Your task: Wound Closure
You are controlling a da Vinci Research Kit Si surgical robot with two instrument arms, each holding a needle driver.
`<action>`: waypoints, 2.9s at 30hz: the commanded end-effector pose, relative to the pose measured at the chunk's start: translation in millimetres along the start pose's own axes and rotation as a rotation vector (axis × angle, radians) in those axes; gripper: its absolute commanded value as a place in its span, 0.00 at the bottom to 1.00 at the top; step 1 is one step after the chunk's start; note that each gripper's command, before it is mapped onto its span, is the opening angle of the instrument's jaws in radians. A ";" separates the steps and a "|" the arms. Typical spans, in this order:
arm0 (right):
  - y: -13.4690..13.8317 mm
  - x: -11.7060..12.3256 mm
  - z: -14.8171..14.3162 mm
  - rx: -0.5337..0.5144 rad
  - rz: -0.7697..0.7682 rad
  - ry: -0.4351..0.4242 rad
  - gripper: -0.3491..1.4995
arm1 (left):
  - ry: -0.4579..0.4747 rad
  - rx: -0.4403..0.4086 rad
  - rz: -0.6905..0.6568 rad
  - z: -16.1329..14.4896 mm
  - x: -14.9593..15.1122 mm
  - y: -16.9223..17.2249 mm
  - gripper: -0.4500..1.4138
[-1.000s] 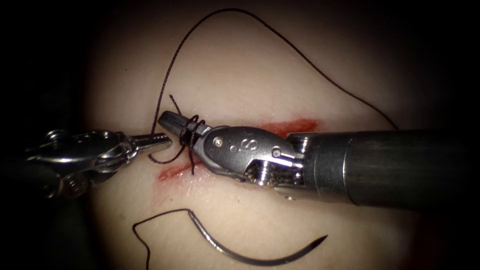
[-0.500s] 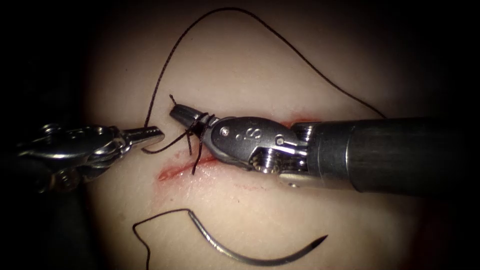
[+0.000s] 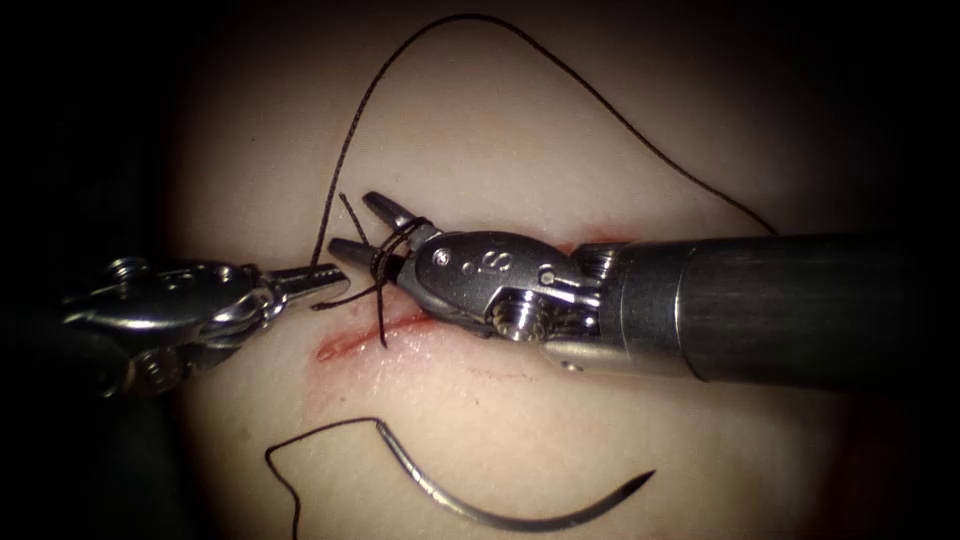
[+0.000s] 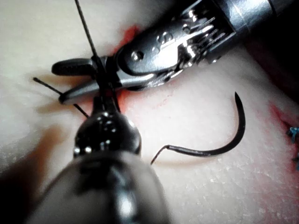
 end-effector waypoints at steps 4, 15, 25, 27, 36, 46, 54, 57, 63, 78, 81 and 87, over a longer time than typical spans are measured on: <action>-0.3 0.4 1.3 -0.007 0.027 -0.024 0.22 | -0.022 -0.007 -0.011 1.2 -0.8 0.6 0.00; -0.5 0.2 1.6 -0.028 0.063 -0.117 0.55 | -0.043 -0.010 -0.030 2.3 -1.4 0.8 0.00; -1.0 -0.3 2.0 -0.039 0.145 -0.125 0.45 | -0.053 -0.013 -0.049 2.5 -1.3 1.0 0.00; -1.1 -0.3 2.3 -0.045 0.156 -0.134 0.38 | -0.055 -0.015 -0.055 2.4 -1.3 1.1 0.00; -0.8 0.3 2.6 -0.116 0.202 -0.152 0.00 | -0.056 -0.017 -0.060 2.3 -1.3 1.1 0.00; 0.4 0.8 -2.2 -0.048 0.268 -0.020 0.00 | -0.055 0.097 -0.032 1.8 1.3 -5.6 0.00; 0.2 -0.9 -4.6 0.159 0.284 0.077 0.00 | -0.061 0.184 -0.025 1.0 3.0 -10.8 0.00; -0.5 -0.8 -5.0 0.187 0.288 0.075 0.00 | -0.056 0.209 -0.027 0.8 2.8 -11.4 0.00; -1.9 -1.0 -6.5 0.310 0.256 0.047 0.00 | -0.051 0.258 0.014 0.6 3.5 -11.9 0.00; -0.4 0.0 -9.0 0.566 -0.193 -0.027 0.00 | -0.055 0.422 0.136 -0.1 5.9 -14.8 0.00; 0.3 0.5 -9.1 0.620 -0.306 -0.042 0.00 | -0.058 0.409 0.126 -0.1 5.6 -15.0 0.00; 1.2 1.8 -9.4 0.725 -0.398 -0.030 0.00 | -0.060 0.406 0.116 0.3 5.7 -14.7 0.00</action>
